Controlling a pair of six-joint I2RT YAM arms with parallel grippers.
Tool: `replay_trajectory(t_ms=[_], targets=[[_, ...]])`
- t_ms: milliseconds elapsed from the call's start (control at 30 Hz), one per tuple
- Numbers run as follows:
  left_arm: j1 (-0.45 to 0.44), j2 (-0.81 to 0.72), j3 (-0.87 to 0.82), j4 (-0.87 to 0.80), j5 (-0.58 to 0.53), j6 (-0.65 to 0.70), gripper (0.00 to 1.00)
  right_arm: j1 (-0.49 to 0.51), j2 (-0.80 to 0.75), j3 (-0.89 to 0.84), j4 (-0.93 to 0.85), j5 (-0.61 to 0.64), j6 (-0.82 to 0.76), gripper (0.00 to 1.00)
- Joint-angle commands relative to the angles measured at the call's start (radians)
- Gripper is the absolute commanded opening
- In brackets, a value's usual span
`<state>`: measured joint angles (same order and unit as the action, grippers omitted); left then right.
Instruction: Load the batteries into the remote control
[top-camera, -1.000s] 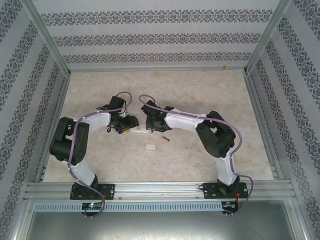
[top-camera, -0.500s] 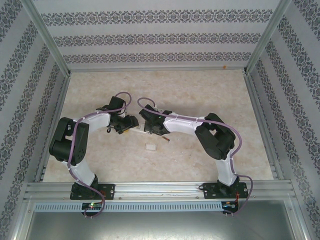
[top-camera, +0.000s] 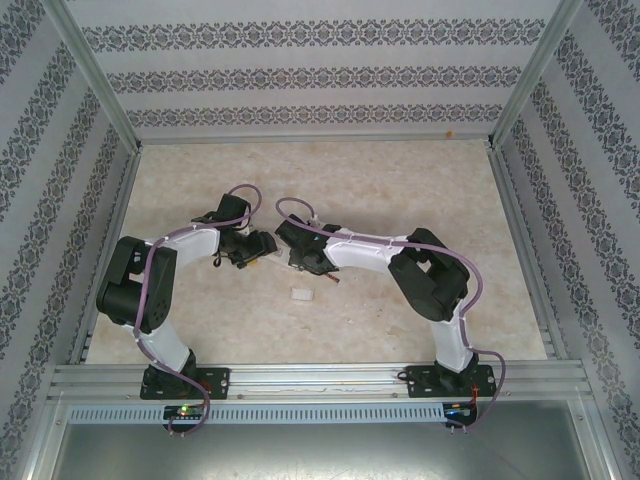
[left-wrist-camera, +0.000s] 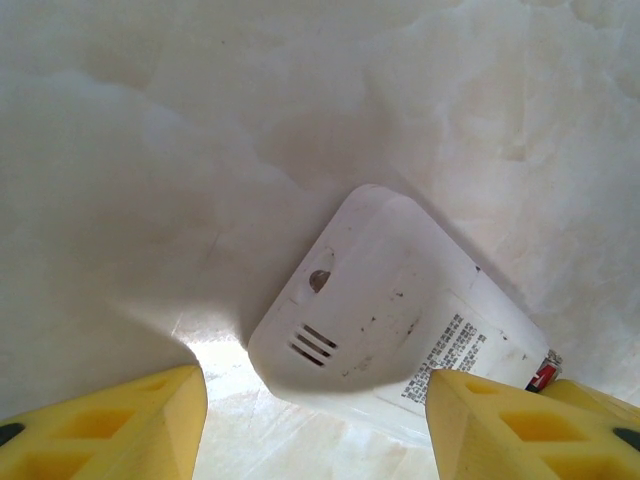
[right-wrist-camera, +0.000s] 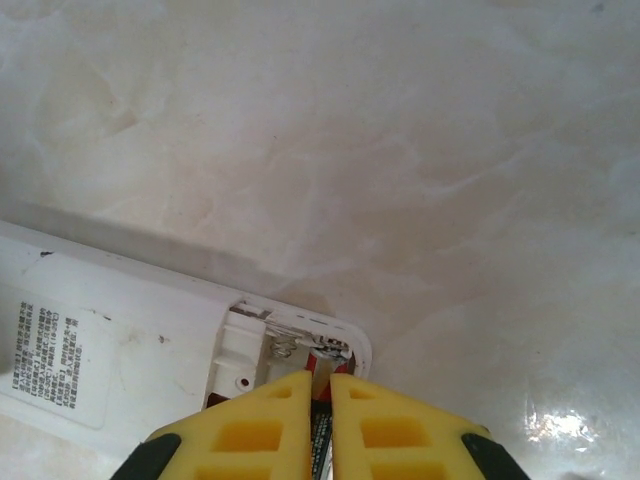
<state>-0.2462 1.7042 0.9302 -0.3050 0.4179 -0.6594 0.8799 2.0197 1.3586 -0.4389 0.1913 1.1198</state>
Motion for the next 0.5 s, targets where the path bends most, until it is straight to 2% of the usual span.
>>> replay_trajectory(t_ms=[0, 133, 267, 467], targets=[[0.002, -0.025, -0.02, 0.009, 0.015, -0.008, 0.61, 0.0, 0.081, -0.036, -0.149, -0.045, -0.022, 0.14], [0.003, -0.051, -0.022, -0.005, 0.0, -0.001, 0.62, -0.038, 0.071, 0.019, -0.153, -0.042, -0.136, 0.17], [0.003, -0.117, -0.027, -0.015, -0.047, 0.003, 0.75, -0.072, 0.076, 0.073, -0.134, -0.047, -0.28, 0.18], [0.004, -0.152, -0.016, -0.045, -0.085, 0.012, 0.8, -0.1, 0.041, 0.131, -0.14, -0.093, -0.361, 0.2]])
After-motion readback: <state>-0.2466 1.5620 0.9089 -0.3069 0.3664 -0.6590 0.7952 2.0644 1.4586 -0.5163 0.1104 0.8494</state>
